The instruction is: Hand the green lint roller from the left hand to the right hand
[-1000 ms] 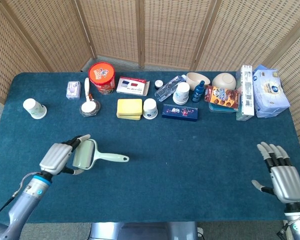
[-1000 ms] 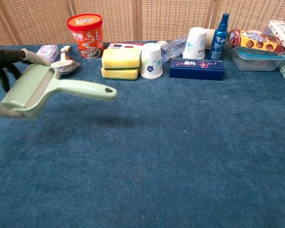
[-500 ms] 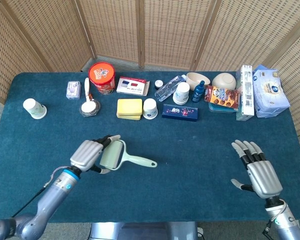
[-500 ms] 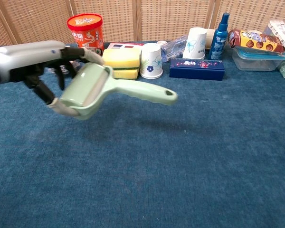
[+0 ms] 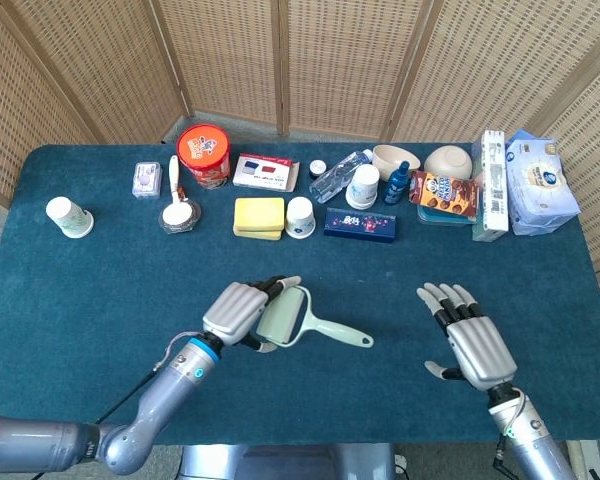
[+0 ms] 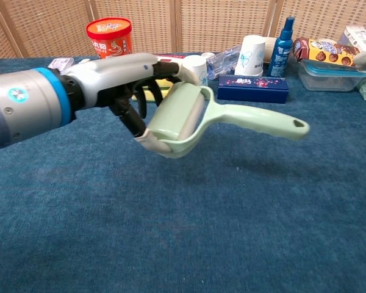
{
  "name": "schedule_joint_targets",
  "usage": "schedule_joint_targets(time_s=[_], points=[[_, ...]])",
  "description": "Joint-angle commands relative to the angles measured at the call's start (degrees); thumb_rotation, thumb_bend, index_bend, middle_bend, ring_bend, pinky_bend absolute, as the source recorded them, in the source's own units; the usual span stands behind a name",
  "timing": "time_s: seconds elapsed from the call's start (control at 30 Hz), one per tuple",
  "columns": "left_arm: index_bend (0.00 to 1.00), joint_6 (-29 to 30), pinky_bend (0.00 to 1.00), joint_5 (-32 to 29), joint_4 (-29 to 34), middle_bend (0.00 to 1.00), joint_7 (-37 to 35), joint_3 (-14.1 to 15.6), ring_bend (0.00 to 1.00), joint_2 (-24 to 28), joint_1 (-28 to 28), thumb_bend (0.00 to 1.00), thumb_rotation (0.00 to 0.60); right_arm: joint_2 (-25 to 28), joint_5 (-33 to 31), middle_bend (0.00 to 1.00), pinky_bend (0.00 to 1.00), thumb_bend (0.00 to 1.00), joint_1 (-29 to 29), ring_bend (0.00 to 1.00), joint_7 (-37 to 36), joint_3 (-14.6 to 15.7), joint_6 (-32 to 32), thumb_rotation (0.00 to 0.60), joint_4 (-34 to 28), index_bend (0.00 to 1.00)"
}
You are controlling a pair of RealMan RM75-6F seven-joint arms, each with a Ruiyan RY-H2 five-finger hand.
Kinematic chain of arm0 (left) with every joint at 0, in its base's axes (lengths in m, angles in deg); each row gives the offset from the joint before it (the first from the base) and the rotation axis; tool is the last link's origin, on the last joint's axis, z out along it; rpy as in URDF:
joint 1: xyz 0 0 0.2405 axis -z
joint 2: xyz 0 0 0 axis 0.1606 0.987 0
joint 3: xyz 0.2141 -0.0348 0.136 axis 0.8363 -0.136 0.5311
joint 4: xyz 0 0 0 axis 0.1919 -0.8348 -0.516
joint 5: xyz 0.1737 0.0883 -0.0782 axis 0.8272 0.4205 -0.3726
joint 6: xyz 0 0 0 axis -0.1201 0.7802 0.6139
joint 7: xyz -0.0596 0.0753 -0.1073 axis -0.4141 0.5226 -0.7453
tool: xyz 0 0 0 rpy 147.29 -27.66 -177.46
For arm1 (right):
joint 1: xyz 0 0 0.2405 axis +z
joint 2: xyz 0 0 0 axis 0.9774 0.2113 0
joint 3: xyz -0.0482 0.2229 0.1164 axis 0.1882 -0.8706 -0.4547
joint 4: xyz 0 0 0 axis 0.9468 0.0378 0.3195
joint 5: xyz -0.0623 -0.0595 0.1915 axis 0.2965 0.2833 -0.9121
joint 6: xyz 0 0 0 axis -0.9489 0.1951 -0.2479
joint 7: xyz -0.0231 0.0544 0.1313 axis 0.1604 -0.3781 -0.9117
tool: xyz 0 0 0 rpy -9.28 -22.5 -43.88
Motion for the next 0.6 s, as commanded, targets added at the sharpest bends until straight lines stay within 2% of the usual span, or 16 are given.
schedule_joint_targets(time_s=[0.03, 0.27, 0.6], points=[[0.29, 1.1, 0.40, -1.6, 0.3, 0.41, 1.4, -0.8, 0.30, -1.4, 1.4, 0.00, 0.600, -0.3, -3.3, 0.00, 0.00, 0.00, 0.9, 0.00, 3.7, 0.1, 2.0, 0.600, -2.4, 0.00], [0.29, 4.5, 0.40, -4.4, -0.4, 0.41, 4.0, -1.1, 0.30, -4.8, 3.5, 0.00, 0.600, -1.1, -9.7, 0.00, 0.00, 0.00, 2.0, 0.00, 12.2, 0.0, 2.7, 0.600, -7.8, 0.00], [0.29, 6.8, 0.40, -3.6, -1.8, 0.40, 3.3, -0.4, 0.30, -8.0, 4.5, 0.00, 0.600, -2.5, -18.2, 0.00, 0.00, 0.00, 4.3, 0.00, 23.1, -0.2, 1.7, 0.600, -12.8, 0.00]])
